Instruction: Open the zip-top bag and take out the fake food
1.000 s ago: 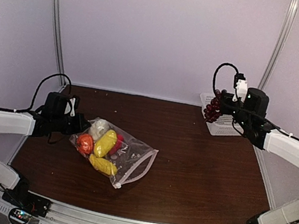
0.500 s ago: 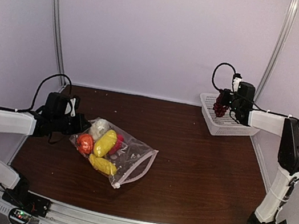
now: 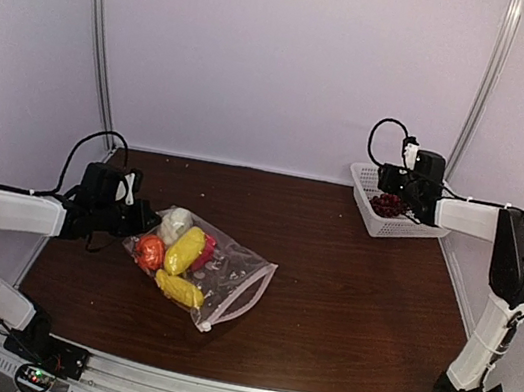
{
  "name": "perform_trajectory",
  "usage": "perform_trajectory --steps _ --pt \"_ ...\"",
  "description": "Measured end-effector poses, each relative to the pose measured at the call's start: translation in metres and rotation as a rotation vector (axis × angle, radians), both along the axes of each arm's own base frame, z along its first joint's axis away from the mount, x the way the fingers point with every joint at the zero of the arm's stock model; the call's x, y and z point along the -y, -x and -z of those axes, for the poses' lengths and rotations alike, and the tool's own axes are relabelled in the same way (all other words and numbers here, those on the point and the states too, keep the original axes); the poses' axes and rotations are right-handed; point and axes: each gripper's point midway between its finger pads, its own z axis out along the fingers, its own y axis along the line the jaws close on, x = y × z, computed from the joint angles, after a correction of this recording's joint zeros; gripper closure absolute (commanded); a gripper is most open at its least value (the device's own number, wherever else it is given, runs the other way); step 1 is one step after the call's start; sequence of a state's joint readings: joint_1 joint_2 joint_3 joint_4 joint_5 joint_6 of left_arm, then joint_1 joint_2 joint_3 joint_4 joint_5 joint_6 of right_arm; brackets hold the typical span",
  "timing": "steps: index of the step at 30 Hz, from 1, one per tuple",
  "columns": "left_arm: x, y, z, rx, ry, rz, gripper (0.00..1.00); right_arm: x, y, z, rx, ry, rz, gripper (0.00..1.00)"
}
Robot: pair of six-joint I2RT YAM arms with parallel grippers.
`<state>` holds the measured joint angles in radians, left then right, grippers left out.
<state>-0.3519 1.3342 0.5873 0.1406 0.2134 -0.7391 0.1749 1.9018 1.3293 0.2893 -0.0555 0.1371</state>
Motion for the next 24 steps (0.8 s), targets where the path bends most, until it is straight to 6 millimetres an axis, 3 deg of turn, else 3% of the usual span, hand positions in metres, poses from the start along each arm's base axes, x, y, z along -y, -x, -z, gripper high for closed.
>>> perform_trajectory --steps 4,8,13,19,24 --pt "0.002 0.000 -0.001 0.001 0.006 0.009 1.00 -0.005 0.030 -0.015 0.022 -0.022 -0.055 0.38" --pt "0.003 0.001 -0.002 0.004 0.011 0.013 1.00 -0.025 0.067 -0.024 0.050 -0.047 -0.155 0.39" --pt "0.003 0.002 -0.001 0.003 0.014 0.019 1.00 -0.093 0.133 -0.010 0.042 -0.053 -0.378 0.41" --pt "0.005 0.002 -0.001 0.003 0.020 0.027 1.00 -0.173 0.227 0.025 0.009 -0.016 -0.667 0.47" --pt "0.006 0.003 -0.001 0.002 0.022 0.030 1.00 -0.217 0.289 0.055 -0.028 0.015 -0.842 0.52"
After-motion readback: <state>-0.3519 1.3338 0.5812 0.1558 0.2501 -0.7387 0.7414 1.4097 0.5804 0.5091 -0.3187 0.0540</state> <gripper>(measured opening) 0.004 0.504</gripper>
